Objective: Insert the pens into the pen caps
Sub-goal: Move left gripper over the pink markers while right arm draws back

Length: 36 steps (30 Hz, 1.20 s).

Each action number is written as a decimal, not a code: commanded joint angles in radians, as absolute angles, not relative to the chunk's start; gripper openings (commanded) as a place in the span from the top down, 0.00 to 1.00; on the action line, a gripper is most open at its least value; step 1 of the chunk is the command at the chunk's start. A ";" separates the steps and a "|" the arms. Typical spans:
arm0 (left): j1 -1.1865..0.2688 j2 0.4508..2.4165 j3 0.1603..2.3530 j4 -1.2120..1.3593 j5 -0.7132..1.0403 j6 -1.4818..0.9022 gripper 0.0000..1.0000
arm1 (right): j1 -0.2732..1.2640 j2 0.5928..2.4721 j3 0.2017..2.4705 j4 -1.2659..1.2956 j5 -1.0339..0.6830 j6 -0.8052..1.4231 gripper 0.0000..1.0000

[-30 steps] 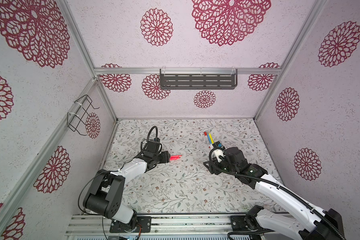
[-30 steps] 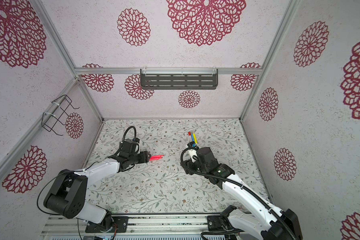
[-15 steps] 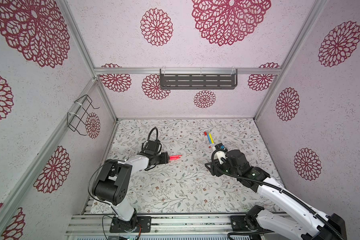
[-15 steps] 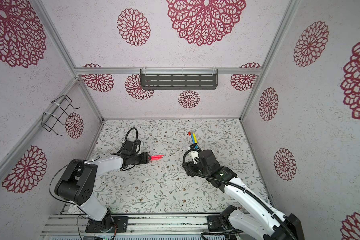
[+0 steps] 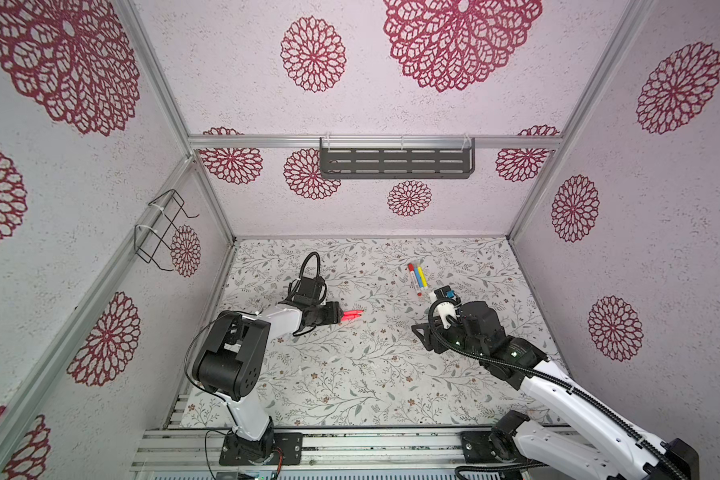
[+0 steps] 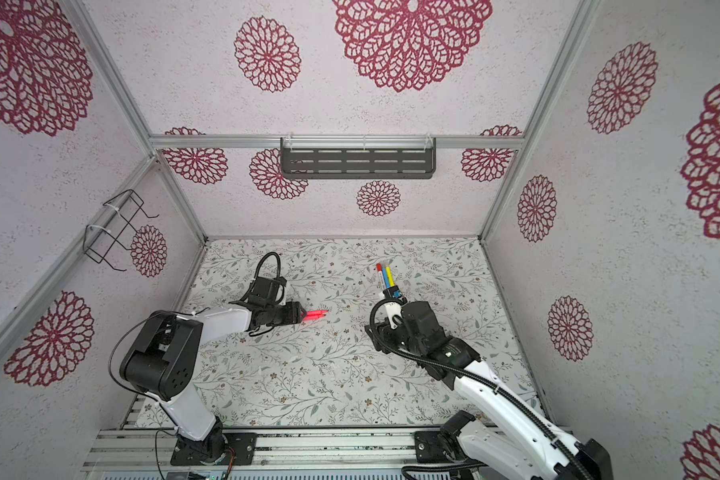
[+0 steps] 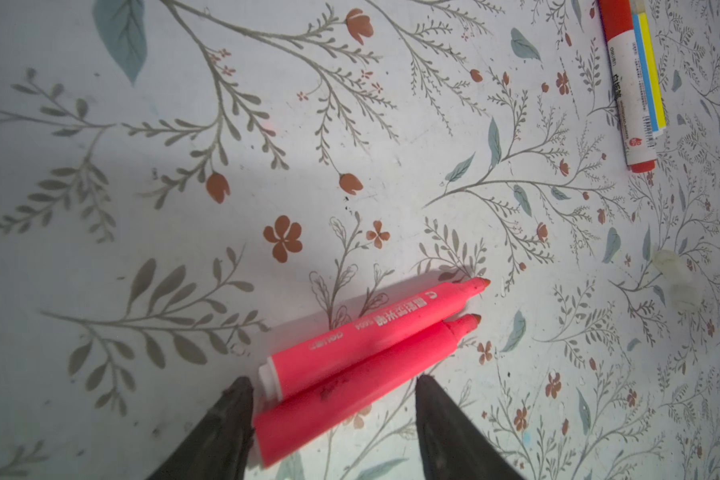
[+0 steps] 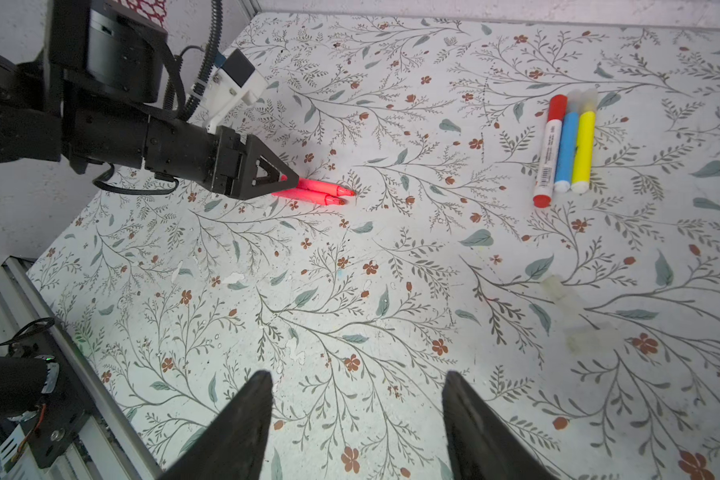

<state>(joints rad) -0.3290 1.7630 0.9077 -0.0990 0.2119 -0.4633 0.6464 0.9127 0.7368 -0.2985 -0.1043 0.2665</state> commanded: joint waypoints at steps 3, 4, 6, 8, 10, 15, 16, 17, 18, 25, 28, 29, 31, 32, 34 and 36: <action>-0.374 1.774 0.934 -0.137 0.190 -0.458 0.36 | 0.652 0.887 0.733 -0.293 -0.079 0.293 0.34; -0.387 1.772 0.932 -0.143 0.183 -0.464 0.36 | 0.652 0.883 0.732 -0.293 -0.077 0.295 0.34; -0.408 1.764 0.920 -0.143 0.172 -0.482 0.36 | 0.652 0.876 0.732 -0.294 -0.076 0.299 0.34; -0.435 1.755 0.906 -0.143 0.159 -0.502 0.36 | 0.652 0.867 0.727 -0.294 -0.075 0.303 0.33; -0.462 1.748 0.896 -0.145 0.150 -0.517 0.36 | 0.653 0.859 0.724 -0.297 -0.073 0.304 0.34; -0.533 1.741 0.891 -0.152 0.132 -0.553 0.36 | 0.653 0.837 0.717 -0.305 -0.069 0.309 0.34; -0.546 1.738 0.893 -0.152 0.130 -0.560 0.36 | 0.653 0.831 0.715 -0.305 -0.068 0.311 0.34; -0.560 1.736 0.894 -0.152 0.125 -0.567 0.36 | 0.653 0.825 0.713 -0.305 -0.066 0.312 0.34; -0.570 1.734 0.894 -0.152 0.122 -0.570 0.36 | 0.653 0.819 0.710 -0.307 -0.064 0.312 0.34; -0.588 1.741 0.916 -0.167 0.098 -0.580 0.36 | 0.653 0.791 0.692 -0.309 -0.054 0.323 0.34; -0.593 1.757 0.943 -0.198 0.078 -0.564 0.36 | 0.653 0.779 0.686 -0.312 -0.043 0.328 0.34; -0.594 1.769 0.957 -0.210 0.072 -0.558 0.36 | 0.653 0.775 0.686 -0.313 -0.038 0.331 0.34; -0.598 1.789 0.985 -0.239 0.056 -0.545 0.37 | 0.653 0.772 0.687 -0.317 -0.031 0.334 0.34; -0.602 1.799 1.000 -0.252 0.047 -0.538 0.37 | 0.653 0.770 0.687 -0.319 -0.029 0.335 0.34; -0.608 1.818 1.025 -0.275 0.030 -0.527 0.39 | 0.653 0.768 0.689 -0.323 -0.021 0.337 0.34; -0.614 1.842 1.054 -0.312 0.004 -0.519 0.42 | 0.653 0.766 0.690 -0.326 -0.015 0.337 0.34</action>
<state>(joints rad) -0.6003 1.8072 1.0210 -0.2493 0.0513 -0.5468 0.6491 0.7815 0.6762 -0.3199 -0.0475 0.3168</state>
